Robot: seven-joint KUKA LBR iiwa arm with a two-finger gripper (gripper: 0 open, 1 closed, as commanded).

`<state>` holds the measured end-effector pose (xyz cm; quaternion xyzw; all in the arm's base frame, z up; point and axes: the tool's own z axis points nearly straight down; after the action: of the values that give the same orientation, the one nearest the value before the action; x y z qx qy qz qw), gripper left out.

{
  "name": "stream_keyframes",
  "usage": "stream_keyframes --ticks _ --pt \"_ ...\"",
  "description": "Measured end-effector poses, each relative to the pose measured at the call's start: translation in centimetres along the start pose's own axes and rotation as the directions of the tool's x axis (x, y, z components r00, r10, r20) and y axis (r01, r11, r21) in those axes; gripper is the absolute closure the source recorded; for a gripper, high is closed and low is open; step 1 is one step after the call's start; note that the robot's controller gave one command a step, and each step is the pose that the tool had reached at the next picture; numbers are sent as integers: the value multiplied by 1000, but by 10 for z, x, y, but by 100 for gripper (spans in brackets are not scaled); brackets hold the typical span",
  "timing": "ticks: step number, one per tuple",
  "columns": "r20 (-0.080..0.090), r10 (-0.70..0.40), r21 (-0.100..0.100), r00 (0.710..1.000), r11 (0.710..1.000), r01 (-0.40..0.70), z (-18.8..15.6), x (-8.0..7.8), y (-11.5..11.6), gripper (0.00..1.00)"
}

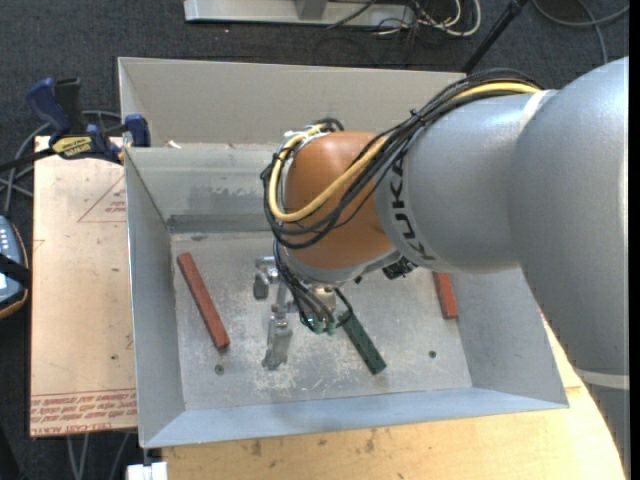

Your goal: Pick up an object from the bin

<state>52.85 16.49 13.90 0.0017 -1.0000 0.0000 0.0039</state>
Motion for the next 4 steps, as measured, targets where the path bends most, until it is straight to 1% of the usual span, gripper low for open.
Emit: stream_keyframes --ticks 1,2,3,4 --pt "3 198 -1 980 980 -198 68 5 32 0" --pt "7 202 -3 979 979 -202 66 3 31 100" --pt "7 202 -3 979 979 -202 66 3 31 0" --pt "7 310 -3 951 951 -310 69 -6 -4 0"
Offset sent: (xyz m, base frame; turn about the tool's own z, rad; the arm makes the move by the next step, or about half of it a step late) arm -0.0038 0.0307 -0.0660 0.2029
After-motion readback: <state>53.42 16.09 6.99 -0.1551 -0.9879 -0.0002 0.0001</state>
